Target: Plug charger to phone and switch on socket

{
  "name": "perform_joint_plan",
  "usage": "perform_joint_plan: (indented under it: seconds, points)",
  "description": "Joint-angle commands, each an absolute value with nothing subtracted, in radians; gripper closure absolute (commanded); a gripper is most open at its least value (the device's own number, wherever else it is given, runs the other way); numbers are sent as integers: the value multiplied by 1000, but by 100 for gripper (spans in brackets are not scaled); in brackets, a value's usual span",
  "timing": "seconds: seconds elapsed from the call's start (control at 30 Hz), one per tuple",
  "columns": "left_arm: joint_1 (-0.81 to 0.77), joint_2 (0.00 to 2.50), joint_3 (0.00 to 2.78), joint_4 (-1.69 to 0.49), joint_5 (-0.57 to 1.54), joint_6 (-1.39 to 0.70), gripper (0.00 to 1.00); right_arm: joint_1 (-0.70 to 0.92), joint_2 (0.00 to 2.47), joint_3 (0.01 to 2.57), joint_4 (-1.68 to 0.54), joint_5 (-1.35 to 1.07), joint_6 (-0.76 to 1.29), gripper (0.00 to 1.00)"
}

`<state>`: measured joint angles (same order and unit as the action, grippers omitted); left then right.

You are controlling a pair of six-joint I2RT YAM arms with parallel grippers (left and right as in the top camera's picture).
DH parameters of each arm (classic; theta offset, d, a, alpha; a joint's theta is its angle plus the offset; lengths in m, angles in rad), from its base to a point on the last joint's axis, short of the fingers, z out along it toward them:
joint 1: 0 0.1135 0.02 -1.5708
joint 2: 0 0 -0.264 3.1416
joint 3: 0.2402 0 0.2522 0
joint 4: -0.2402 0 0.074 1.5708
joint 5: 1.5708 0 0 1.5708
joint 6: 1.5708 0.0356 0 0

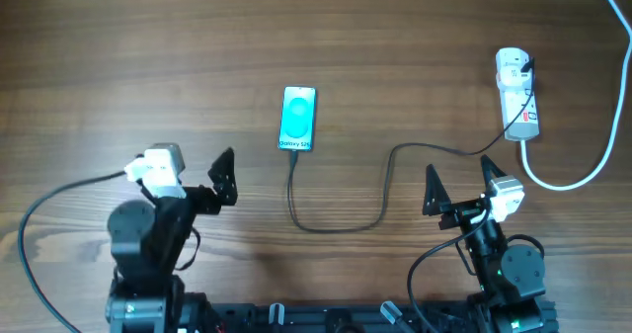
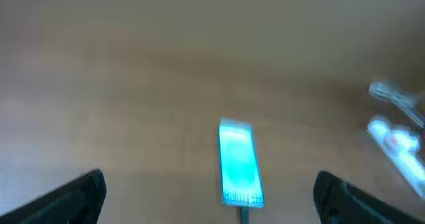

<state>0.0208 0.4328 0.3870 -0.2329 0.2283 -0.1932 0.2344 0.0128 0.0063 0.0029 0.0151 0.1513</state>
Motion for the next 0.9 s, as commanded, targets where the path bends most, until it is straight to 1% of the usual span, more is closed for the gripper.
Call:
perform_joint_plan:
  seconds: [0.0,0.07,0.13,0.27,0.37,0.5,0.7,0.87]
  points:
    - [25,313,241,-20,196,-155,0,236,7,5,7,1,131,0]
    - [30,258,185,56,196,-81,0,236,7,5,7,1,131,0]
    - [46,224,162,57,188,-81,0,236,7,5,7,1,131,0]
    - [65,189,125,57,189,-2,0,236,7,5,7,1,131,0]
    - [65,160,74,100,189,20,0,236,7,5,7,1,131,0]
    - [64,103,14,99,189,23,0,236,7,5,7,1,131,0]
    - [61,3,6,-62,188,22,0,236,7,5,7,1,131,0]
    - [61,6,6,-60,189,22,0,236,7,5,7,1,131,0]
